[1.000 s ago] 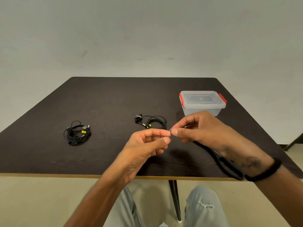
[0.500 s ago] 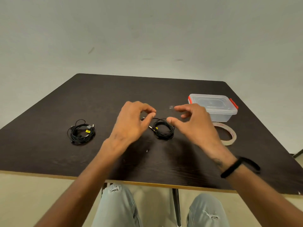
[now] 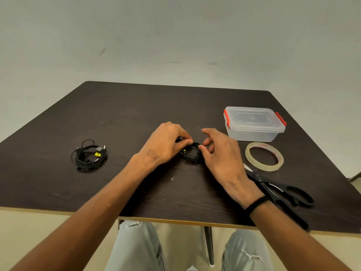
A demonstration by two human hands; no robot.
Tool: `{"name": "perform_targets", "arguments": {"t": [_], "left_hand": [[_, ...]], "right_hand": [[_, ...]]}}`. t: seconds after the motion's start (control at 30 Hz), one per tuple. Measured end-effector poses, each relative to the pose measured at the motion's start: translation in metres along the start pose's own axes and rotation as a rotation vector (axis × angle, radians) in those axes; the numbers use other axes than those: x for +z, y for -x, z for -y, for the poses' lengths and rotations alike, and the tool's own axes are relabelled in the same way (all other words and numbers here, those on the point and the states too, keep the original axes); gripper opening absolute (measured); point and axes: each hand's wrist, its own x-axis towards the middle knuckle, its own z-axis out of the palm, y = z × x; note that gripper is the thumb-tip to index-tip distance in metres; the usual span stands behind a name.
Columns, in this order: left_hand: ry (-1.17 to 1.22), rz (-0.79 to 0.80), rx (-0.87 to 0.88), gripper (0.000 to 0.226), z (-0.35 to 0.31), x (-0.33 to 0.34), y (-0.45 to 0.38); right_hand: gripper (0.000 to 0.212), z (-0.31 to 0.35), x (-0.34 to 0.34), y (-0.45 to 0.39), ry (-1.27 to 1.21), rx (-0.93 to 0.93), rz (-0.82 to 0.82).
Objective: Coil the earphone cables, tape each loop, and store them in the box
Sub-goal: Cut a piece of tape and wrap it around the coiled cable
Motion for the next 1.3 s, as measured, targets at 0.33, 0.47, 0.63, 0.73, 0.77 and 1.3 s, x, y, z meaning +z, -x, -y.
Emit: {"name": "perform_targets", "arguments": {"t": [0.33,0.47,0.63,0.73,0.77,1.3], "left_hand": [[-0.133,-0.102,0.037,0.021,-0.002,0.016,0.006],[-0.11,-0.131,0.013,0.021,-0.001,0.021,0.009],[-0.068,-0.103,-0.007,0.029,0.001,0.016,0.018],[-0.092,-0.074,-0.055,0.024,-0.005,0.009,0.017],[-0.124,-0.057,-0.074,0.02,-0.011,0.005,0.014],[-0.767,0.269,0.003,0.039,-0.035,0.008,0.012]], "right_hand": [[0.059,0.007,0.001,-0.002,0.048,0.026,0.062],[0.049,0.016,0.005,-0.009,0.213,0.06,0.088],[0.054,0.017,0.011,-0.006,0.285,-0.017,0.047],[0.056,0.012,0.011,-0.006,0.283,-0.034,0.065],[0.057,0.011,0.012,-0.006,0.273,-0.036,0.058],[0.057,0.013,0.005,0.003,0.116,-0.011,0.046]]}}
